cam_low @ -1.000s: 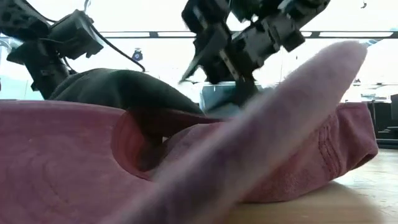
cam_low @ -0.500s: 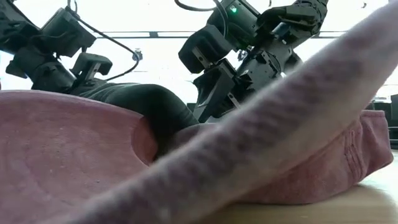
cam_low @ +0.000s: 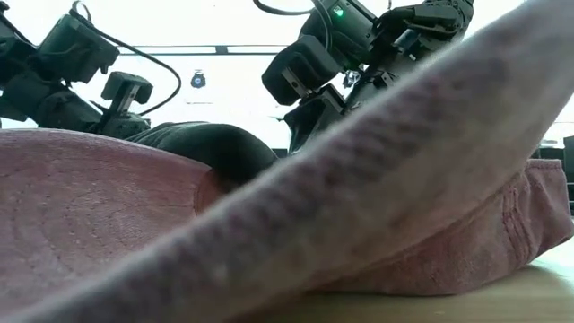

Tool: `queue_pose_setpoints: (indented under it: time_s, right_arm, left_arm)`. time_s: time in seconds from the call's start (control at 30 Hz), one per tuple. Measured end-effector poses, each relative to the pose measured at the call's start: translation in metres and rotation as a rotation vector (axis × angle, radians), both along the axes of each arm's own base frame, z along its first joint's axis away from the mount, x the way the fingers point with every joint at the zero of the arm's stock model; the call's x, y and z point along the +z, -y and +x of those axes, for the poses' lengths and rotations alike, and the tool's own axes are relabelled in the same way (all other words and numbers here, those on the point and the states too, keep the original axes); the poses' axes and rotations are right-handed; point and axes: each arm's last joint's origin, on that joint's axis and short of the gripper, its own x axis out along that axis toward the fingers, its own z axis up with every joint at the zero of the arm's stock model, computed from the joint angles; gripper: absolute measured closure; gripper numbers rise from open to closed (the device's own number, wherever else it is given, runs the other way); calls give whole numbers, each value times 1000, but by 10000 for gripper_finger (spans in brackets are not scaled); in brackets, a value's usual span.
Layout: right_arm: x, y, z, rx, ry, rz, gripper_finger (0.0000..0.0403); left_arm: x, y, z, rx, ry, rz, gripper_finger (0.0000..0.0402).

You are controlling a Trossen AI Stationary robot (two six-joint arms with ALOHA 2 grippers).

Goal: Pick & Place hat
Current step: Put the black cap into the right transparent bin

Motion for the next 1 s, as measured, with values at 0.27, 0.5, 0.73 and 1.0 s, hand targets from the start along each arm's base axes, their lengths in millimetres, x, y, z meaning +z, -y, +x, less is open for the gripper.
queue_pose_setpoints:
  time_s: [0.27,0.5,0.73,1.0]
  right_arm:
    - [0,0,0,2,0,-2,200]
    - [0,2,0,-14,2,-18,200]
    - [0,14,2,-50,11,-39,200]
    - [-1,13,0,-40,-19,-34,200]
  left_arm:
    - [-6,0,1,-24,-38,26,300]
    - [3,2,11,-60,72,13,300]
    - [-6,5,18,-118,1,15,300]
    - [-2,4,17,-121,17,59,300]
